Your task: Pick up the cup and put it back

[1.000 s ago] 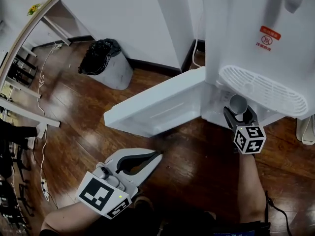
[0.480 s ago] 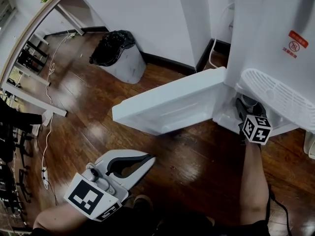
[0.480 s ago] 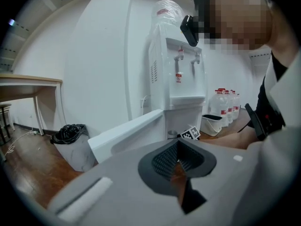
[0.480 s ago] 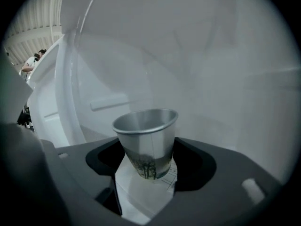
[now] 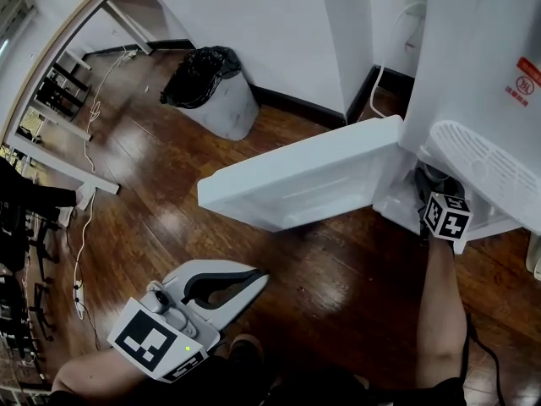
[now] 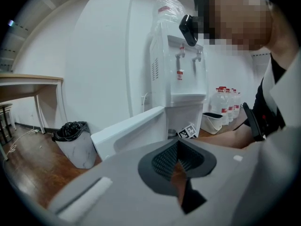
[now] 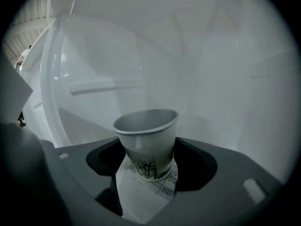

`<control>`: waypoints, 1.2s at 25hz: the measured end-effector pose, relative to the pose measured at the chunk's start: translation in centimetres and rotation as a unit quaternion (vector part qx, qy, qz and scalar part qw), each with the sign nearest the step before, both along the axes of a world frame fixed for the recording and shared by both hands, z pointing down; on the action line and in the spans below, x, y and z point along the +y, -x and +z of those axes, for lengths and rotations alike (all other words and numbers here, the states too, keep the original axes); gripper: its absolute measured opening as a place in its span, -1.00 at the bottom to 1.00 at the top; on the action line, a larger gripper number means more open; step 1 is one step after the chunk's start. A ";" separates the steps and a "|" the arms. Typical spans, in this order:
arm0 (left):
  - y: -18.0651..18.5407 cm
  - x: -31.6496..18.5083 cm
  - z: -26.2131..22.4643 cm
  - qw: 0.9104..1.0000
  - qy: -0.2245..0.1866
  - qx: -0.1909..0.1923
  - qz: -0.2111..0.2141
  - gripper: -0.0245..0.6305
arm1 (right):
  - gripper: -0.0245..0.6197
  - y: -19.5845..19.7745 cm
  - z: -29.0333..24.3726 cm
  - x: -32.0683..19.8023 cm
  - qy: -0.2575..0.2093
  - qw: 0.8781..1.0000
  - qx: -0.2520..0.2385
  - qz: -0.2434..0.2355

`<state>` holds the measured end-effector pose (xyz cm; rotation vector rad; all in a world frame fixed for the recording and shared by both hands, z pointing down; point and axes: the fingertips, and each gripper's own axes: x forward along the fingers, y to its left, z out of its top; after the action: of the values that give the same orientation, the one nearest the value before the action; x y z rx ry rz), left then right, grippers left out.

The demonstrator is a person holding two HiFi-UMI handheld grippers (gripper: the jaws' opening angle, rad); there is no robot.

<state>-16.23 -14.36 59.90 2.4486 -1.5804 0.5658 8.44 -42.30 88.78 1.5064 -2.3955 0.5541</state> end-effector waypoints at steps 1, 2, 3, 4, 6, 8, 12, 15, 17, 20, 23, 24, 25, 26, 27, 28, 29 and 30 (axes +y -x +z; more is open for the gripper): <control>0.0 0.0 0.3 1.000 0.005 0.005 -0.004 -0.92 | 0.03 0.1 0.2 -0.1 -0.001 1.000 0.001 -0.001; 0.1 0.0 0.6 1.000 0.008 0.009 -0.006 -0.92 | 0.03 0.2 0.3 -0.2 -0.002 1.000 0.003 -0.002; 0.2 0.0 0.8 1.000 0.009 0.008 -0.008 -0.92 | 0.03 0.2 0.3 -0.2 -0.003 1.000 0.005 -0.004; 0.3 0.0 0.9 1.000 0.011 0.008 -0.011 -0.92 | 0.03 0.3 0.3 -0.2 -0.003 1.000 0.009 -0.006; 0.5 -0.1 0.9 1.000 0.010 0.004 -0.013 -0.92 | 0.04 0.5 0.4 -0.1 0.001 1.000 0.012 -0.012; 0.3 -0.3 0.6 1.000 0.004 0.001 -0.008 -0.92 | 0.19 0.7 0.4 -0.1 0.006 1.000 0.003 -0.016; -0.4 0.0 0.5 1.000 0.005 0.010 0.000 -0.92 | 0.38 0.5 0.3 0.4 0.007 1.000 0.002 -0.017; -0.6 -0.1 0.3 1.000 -0.008 0.002 0.015 -0.92 | 0.40 0.1 0.2 1.7 0.007 1.000 0.005 -0.012; -1.1 -0.2 0.1 1.000 -0.012 0.013 0.020 -0.92 | 0.40 -0.3 -0.3 3.0 0.003 1.000 0.001 -0.007; -2.7 -0.3 -0.5 0.998 -0.017 0.045 0.034 -0.92 | 0.39 -1.0 -1.6 6.0 -0.003 1.000 -0.006 -0.005; -4.6 -0.5 -1.3 0.996 -0.032 0.055 0.060 -0.92 | 0.29 -1.4 -3.7 9.8 -0.008 1.000 -0.018 -0.013; -5.2 -0.5 -1.4 0.995 -0.036 0.057 0.068 -0.92 | 0.20 -1.5 -4.6 11.2 -0.010 1.000 -0.021 -0.017; -5.8 -0.5 -1.6 0.995 -0.038 0.060 0.074 -0.92 | 0.13 -1.7 -5.4 12.6 -0.014 0.999 -0.025 -0.021; -6.3 -0.5 -1.7 0.994 -0.040 0.063 0.080 -0.92 | 0.11 -2.0 -6.4 14.0 -0.018 0.999 -0.029 -0.025; -6.8 -0.5 -1.8 0.993 -0.042 0.068 0.086 -0.92 | 0.12 -2.3 -7.4 15.4 -0.023 0.999 -0.033 -0.028; -7.3 -0.6 -2.0 0.992 -0.045 0.073 0.091 -0.92 | 0.15 -2.6 -8.5 16.7 -0.027 0.998 -0.036 -0.032; -7.6 -0.6 -2.1 0.991 -0.048 0.079 0.094 -0.92 | 0.15 -2.9 -9.5 18.0 -0.029 0.998 -0.038 -0.036; -7.9 -0.8 -2.3 0.991 -0.050 0.083 0.094 -0.92 | 0.15 -3.1 -10.6 19.2 -0.032 0.998 -0.041 -0.040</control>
<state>-8.36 -15.14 57.57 2.6604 -1.3546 0.3058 11.58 -23.07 78.22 1.4318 -2.5461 0.5368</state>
